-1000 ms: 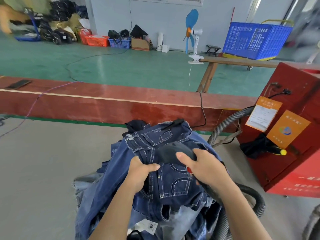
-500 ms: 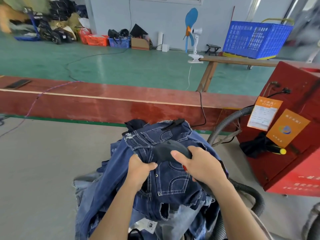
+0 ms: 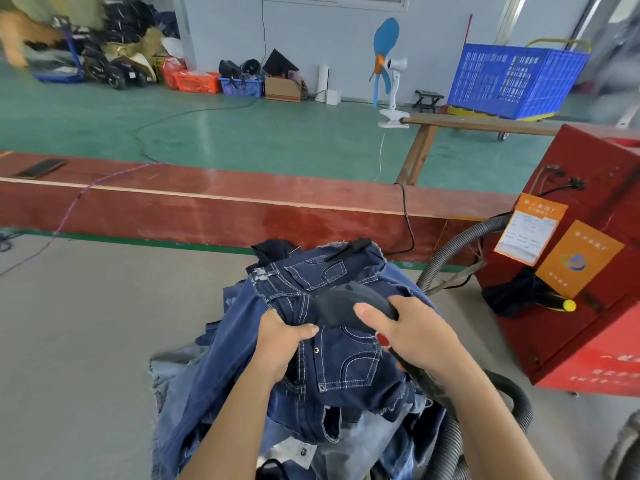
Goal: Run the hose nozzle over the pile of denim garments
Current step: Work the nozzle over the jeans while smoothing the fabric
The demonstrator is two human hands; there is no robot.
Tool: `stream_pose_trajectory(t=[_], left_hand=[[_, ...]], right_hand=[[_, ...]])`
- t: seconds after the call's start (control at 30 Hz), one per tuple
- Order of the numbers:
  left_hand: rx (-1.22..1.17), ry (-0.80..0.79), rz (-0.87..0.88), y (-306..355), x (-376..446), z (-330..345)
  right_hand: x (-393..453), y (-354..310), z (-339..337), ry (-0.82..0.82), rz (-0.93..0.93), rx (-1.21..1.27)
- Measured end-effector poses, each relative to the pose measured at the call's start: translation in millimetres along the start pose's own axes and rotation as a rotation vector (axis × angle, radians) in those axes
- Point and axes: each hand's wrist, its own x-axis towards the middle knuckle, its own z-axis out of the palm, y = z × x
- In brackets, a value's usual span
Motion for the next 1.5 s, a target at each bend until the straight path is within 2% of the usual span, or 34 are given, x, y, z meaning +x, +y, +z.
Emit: stream_pose_trajectory(t=[0.07,0.13,0.23,0.3,0.33,0.4,0.5,0.63,0.77,0.83,0.97,1.07,1.17,1.27,1.37,1.5], left_hand=[[0.046,-0.061,-0.009,3.1,-2.7,2.0],[0.012,-0.044,0.002,9.1,-5.6,0.9],[-0.226,-0.027,0.045,25.3,-7.7,-5.3],[-0.333,-0.053,-0.017,28.2,-6.3,-11.0],[-0.304,-0.078,-0.069,25.6,-4.9,-15.2],[-0.060,-0.159,-0.163,15.8,-4.5,-24.3],[0.181,-0.288,-0.147,6.5,-3.9,-31.8],[0.309,-0.137,-0.056,6.9,-2.6,-25.8],[0.059,0.142,0.100,13.6,-1.6,-20.5],[0.081,0.262,0.042,5.6,-1.4,-18.9],[0.208,0.278,-0.039,-11.3,-0.6,-22.2],[0.210,0.357,0.022,-4.0,1.2,-23.4],[0.232,0.378,0.011,-4.6,-1.4,-21.5],[0.255,0.388,-0.015,-8.5,-1.1,-22.0],[0.271,0.428,-0.022,-5.4,0.1,-19.9],[0.220,0.488,-0.075,-5.7,-0.7,-19.2]], right_hand=[[1.5,-1.6,6.7,0.007,-0.016,0.013],[5.1,-2.0,3.4,0.073,-0.001,0.053],[8.2,13.4,-16.0,0.196,0.058,0.186],[6.1,26.1,-25.9,0.181,0.086,0.255],[4.5,30.1,-27.0,0.151,0.098,0.248],[3.5,35.3,-23.0,0.090,0.129,0.155],[6.0,39.0,-19.1,0.068,0.203,-0.041],[7.8,45.4,-25.2,0.180,0.232,-0.078],[7.0,49.3,-35.6,0.275,0.150,0.189],[6.8,47.7,-33.8,0.253,0.155,0.190],[3.8,48.6,-28.1,0.185,0.184,0.024],[1.4,54.4,-41.4,0.167,0.124,0.153],[-4.1,58.7,-47.9,0.043,0.070,0.284],[-5.7,60.6,-42.0,-0.026,0.081,0.199],[-4.4,64.2,-47.4,0.108,0.133,0.030],[-12.5,64.1,-65.4,0.402,0.136,0.189]])
